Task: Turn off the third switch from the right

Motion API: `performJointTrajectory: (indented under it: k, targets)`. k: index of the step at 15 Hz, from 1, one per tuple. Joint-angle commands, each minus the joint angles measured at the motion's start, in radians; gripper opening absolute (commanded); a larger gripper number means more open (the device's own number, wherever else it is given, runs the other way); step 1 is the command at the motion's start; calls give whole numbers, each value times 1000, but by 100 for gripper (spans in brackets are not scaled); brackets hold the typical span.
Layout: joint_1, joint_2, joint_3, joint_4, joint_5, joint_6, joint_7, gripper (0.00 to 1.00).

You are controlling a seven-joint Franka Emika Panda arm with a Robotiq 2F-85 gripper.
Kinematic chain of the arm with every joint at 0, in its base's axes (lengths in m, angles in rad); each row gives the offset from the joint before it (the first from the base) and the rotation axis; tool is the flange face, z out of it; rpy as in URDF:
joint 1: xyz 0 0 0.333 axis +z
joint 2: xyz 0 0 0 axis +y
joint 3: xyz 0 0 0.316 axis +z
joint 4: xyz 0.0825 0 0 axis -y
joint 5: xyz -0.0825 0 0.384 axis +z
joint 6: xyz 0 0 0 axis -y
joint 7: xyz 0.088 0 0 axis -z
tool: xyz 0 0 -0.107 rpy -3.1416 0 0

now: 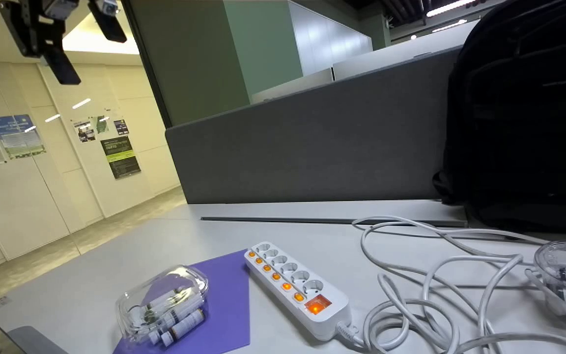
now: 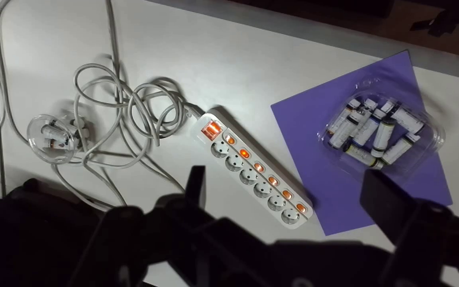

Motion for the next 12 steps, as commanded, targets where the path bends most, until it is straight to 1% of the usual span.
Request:
performJointTrajectory:
  k: [1,7,9,12]
  targets:
    - [-3,29,-23,-10,-11,77,45,100]
    - [-48,211,-97,-14,21,280,63,100]
    - [-63,281,-110,-6,26,359,65,100]
    - [-81,375,-112,4,31,471,80,100]
